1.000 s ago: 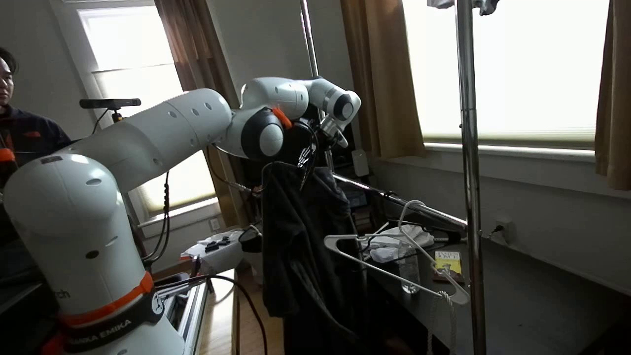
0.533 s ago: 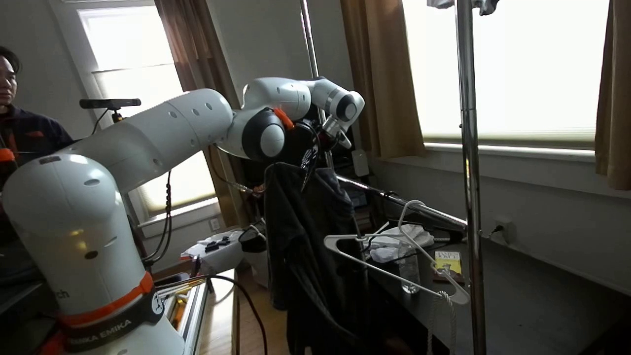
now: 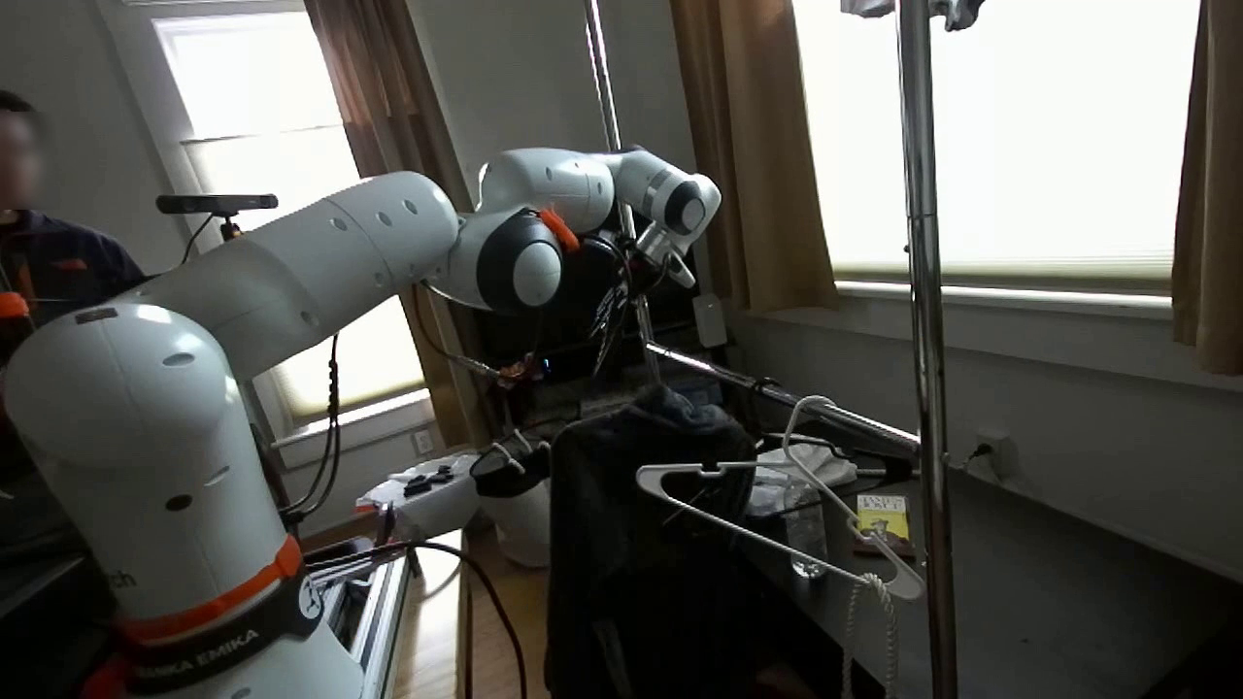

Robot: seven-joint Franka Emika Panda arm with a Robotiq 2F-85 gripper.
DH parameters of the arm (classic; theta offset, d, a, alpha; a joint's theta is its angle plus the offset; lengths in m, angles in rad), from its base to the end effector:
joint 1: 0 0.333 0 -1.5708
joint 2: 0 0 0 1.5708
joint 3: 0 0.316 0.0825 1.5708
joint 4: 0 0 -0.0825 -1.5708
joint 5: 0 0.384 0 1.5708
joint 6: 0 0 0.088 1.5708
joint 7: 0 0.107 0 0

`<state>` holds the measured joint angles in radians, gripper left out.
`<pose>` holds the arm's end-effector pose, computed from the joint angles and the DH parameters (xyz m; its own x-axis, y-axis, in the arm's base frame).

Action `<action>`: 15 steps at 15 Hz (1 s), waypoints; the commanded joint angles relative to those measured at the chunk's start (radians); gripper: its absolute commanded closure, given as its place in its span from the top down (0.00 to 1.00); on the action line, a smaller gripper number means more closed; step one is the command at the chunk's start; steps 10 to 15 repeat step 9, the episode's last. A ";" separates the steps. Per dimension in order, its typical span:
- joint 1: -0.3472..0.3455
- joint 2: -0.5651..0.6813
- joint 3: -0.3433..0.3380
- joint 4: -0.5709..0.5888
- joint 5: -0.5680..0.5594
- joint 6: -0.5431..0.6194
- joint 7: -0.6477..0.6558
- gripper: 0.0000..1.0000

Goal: Move the robe from the top rail to the bottom rail

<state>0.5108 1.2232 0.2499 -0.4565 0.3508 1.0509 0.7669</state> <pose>0.5674 0.4560 0.2931 0.6738 0.0146 -0.7388 -0.0367 -0.9979 -0.0532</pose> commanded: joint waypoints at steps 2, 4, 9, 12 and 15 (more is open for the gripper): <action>-0.016 -0.030 0.010 -0.015 0.017 0.005 0.026 0.79; -0.013 -0.051 0.007 -0.014 -0.004 0.007 -0.041 0.94; -0.006 -0.098 -0.003 -0.045 -0.030 0.040 -0.146 1.00; -0.006 -0.098 -0.003 -0.045 -0.030 0.040 -0.146 1.00; -0.006 -0.098 -0.003 -0.045 -0.030 0.040 -0.146 1.00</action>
